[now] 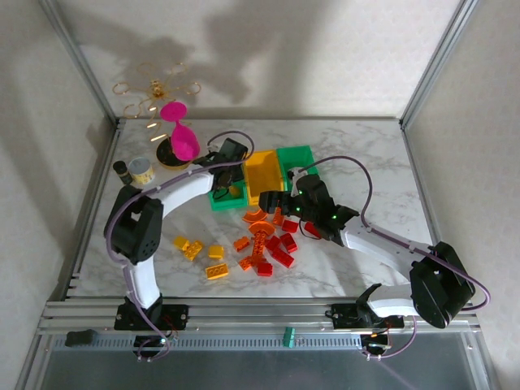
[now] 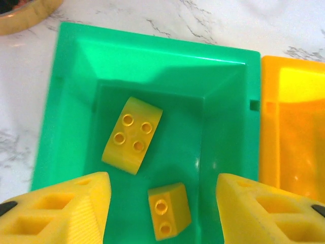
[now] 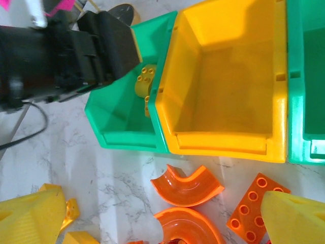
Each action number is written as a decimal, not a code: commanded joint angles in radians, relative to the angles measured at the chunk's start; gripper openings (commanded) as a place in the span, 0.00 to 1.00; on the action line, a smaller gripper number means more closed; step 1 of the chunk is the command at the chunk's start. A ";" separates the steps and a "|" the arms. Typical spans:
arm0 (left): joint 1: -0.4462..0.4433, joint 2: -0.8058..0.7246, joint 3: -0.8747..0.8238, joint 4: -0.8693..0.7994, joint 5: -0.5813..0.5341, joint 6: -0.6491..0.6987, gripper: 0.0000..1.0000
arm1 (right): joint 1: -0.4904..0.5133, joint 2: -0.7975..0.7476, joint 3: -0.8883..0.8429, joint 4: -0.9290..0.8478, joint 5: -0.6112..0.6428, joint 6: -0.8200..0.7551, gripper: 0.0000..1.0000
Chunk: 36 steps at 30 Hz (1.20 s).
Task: Sort the legos into containers by color
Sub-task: Place the lego in the container, then pick up the lego from the bottom-left of the table.
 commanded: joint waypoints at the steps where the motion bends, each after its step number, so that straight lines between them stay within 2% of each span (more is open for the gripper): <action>1: -0.006 -0.142 -0.076 -0.002 -0.001 0.005 0.57 | 0.028 0.010 0.026 0.011 -0.038 -0.060 0.99; 10: -0.008 -0.446 -0.305 -0.087 -0.023 -0.030 0.59 | 0.127 0.086 0.052 -0.002 -0.038 -0.114 0.99; 14: -0.011 -0.552 -0.405 -0.157 -0.040 -0.083 0.60 | 0.157 0.123 0.036 0.039 -0.093 -0.093 0.99; 18: -0.027 -0.651 -0.511 -0.198 -0.036 -0.152 0.61 | 0.227 0.149 0.022 0.072 -0.062 -0.099 0.99; 22: -0.031 -0.699 -0.595 -0.248 -0.069 -0.242 0.64 | 0.266 0.186 0.012 0.104 -0.052 -0.090 0.99; 31: -0.039 -0.761 -0.735 -0.317 -0.129 -0.420 0.73 | 0.285 0.226 0.002 0.149 -0.065 -0.055 0.99; 36: -0.040 -0.770 -0.801 -0.260 -0.077 -0.446 0.74 | 0.286 0.238 0.011 0.144 -0.061 -0.058 0.99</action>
